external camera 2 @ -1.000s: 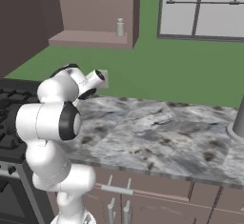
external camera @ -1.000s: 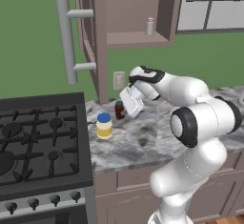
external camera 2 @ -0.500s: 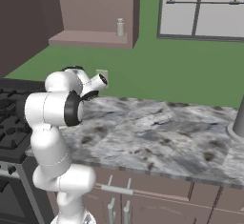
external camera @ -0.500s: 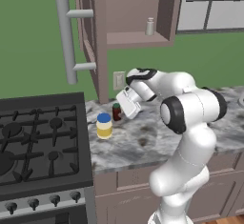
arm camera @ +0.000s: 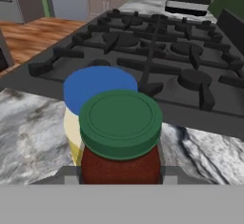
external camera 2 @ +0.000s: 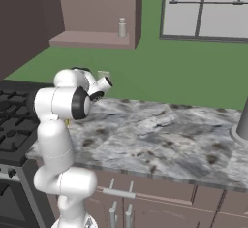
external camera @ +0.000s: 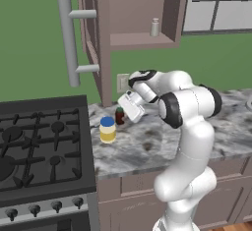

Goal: Collect the paprika, mayonnaise, and shaker from the cabinet and place them next to the stove.

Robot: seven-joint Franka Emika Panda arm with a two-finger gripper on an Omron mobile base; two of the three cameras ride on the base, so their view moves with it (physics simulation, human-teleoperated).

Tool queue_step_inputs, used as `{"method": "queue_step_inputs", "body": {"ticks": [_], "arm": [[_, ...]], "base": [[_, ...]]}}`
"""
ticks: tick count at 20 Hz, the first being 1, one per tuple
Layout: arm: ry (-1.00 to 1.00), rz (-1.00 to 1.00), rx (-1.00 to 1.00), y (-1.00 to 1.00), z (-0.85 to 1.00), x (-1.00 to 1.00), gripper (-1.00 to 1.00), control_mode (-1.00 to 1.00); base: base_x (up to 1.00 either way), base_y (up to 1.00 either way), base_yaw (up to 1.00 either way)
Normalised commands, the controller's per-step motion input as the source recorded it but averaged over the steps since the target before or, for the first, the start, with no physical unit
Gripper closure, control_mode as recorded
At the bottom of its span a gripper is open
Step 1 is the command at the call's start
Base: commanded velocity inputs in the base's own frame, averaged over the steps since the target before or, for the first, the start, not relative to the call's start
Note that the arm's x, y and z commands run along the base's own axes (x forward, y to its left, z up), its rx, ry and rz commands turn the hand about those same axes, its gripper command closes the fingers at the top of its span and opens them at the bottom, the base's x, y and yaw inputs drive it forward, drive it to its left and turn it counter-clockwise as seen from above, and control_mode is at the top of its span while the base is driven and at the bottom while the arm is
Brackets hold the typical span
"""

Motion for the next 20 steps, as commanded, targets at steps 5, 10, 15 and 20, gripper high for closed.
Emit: {"method": "queue_step_inputs", "body": {"ticks": [5,10,15,20], "arm": [[0.00,0.00,0.00,0.13,-0.21,0.22,1.00,-1.00],[0.00,0.00,0.00,0.27,-0.26,0.15,1.00,-1.00],[0.00,0.00,0.01,0.25,-0.23,0.17,1.00,-1.00],[0.00,0.00,0.00,0.02,-0.16,0.19,1.00,-1.00]], "base": [[0.00,0.00,0.00],[0.00,0.00,0.00],[0.00,0.00,0.00],[0.00,0.00,0.00]]}}
